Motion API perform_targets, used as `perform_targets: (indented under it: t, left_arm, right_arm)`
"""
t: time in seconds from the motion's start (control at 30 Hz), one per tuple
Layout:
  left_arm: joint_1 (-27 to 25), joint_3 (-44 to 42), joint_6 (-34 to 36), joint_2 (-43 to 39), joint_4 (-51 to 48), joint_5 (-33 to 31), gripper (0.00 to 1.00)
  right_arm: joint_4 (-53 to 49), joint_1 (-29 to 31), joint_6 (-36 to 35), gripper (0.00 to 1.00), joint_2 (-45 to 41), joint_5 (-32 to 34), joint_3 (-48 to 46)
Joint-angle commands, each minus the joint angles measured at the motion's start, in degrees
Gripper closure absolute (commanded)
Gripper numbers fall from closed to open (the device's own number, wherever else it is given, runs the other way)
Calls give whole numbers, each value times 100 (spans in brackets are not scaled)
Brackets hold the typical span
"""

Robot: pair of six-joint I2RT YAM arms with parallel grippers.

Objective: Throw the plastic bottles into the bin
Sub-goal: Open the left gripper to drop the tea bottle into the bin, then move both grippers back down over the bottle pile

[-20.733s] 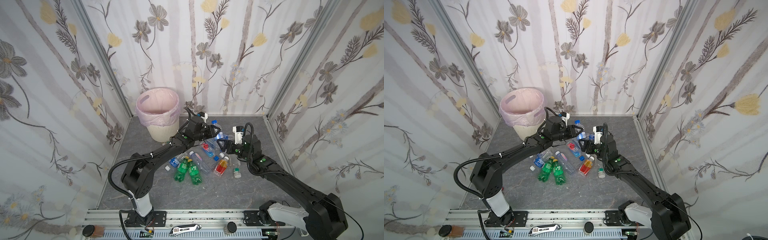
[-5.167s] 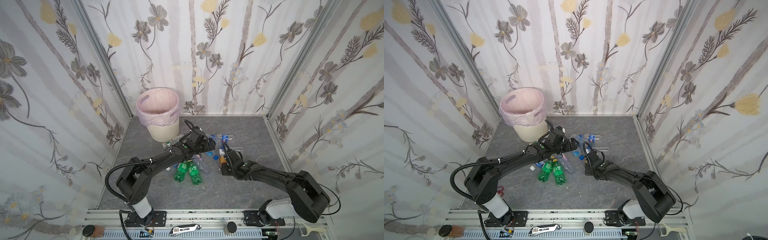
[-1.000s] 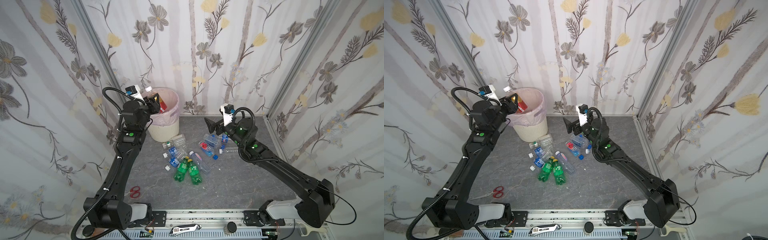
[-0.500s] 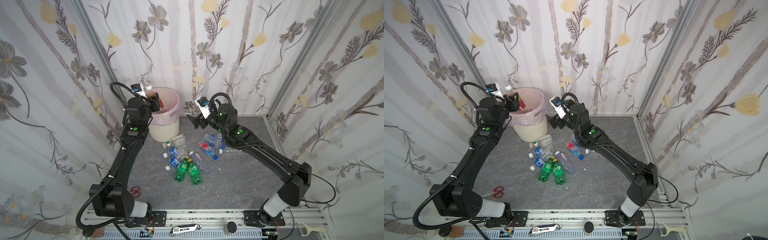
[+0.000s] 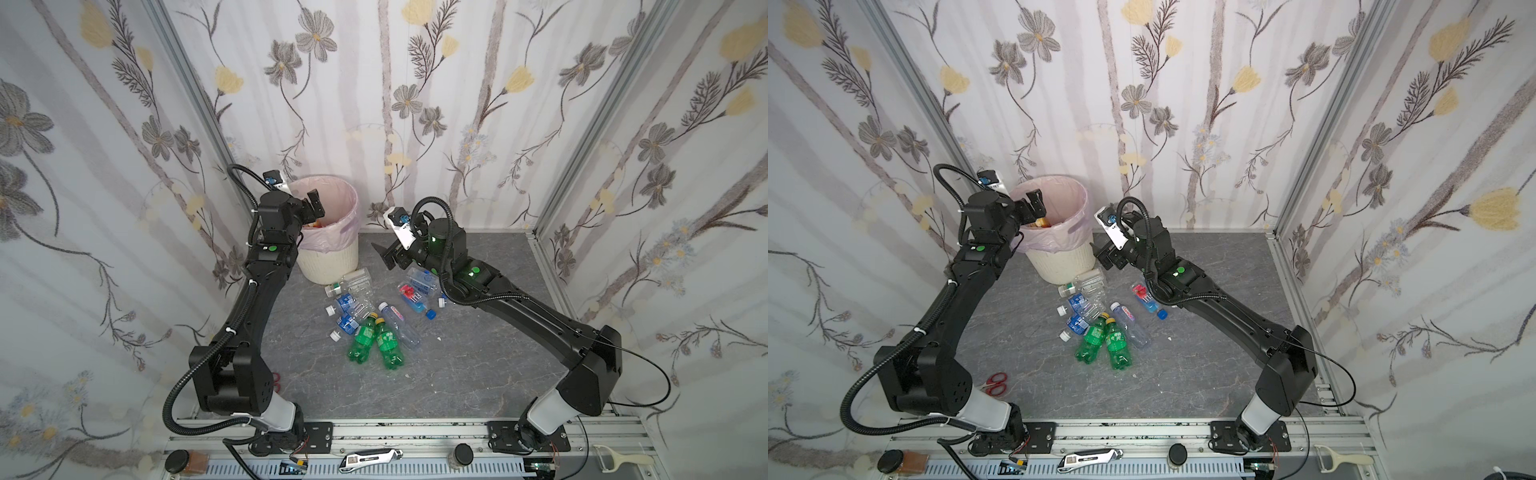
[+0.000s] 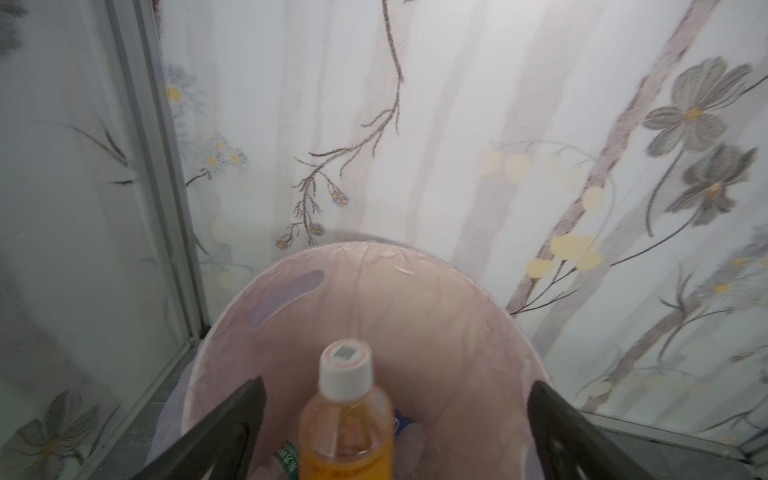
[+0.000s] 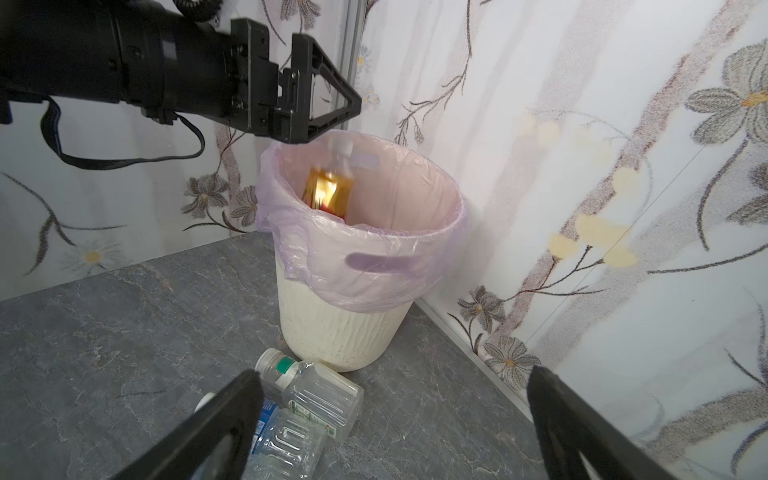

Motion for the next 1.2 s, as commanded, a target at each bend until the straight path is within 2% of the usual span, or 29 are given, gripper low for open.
perform_targets:
  t: [0.0, 0.3, 0.37, 0.5, 0.57, 0.7, 0.83, 0.97, 1.1, 1.17]
  left_arm:
    - [-14, -117, -84, -381, 414, 29, 0]
    - [-174, -663, -454, -884, 626, 349, 0]
    - [-434, -786, -411, -981, 679, 354, 0]
    - [-1131, -933, -98, -1122, 684, -88, 0]
    - [-1434, -934, -53, -1122, 676, -444, 0]
    - [-2032, -1119, 2, -967, 680, -660, 0]
    - [-2664, -1204, -59, -691, 686, -854, 0]
    - [-2869, -1556, -350, -569, 684, -618, 0]
    - [-3106, -1870, -378, -510, 791, -650, 0]
    - [-3250, -2086, -394, -429, 968, -648, 0]
  right_arm:
    - [99, 5, 1, 0, -50, 106, -36]
    - [122, -12, 127, 0, -28, 533, 71]
    - [84, -21, 133, 0, -28, 719, 102]
    - [-40, -120, 351, 0, -148, 977, 48]
    - [-73, -255, 576, 0, -329, 1046, -191]
    - [-99, -629, 967, 0, -761, 1121, -767]
    - [-300, -932, 1183, 0, -986, 1490, -1133]
    - [-580, -1276, 1351, 0, -1458, 1569, -1465]
    - [-1209, -1372, 1413, 0, -1541, 2221, -1638]
    - [-1240, -1483, 1515, 0, -1675, 2346, -2022]
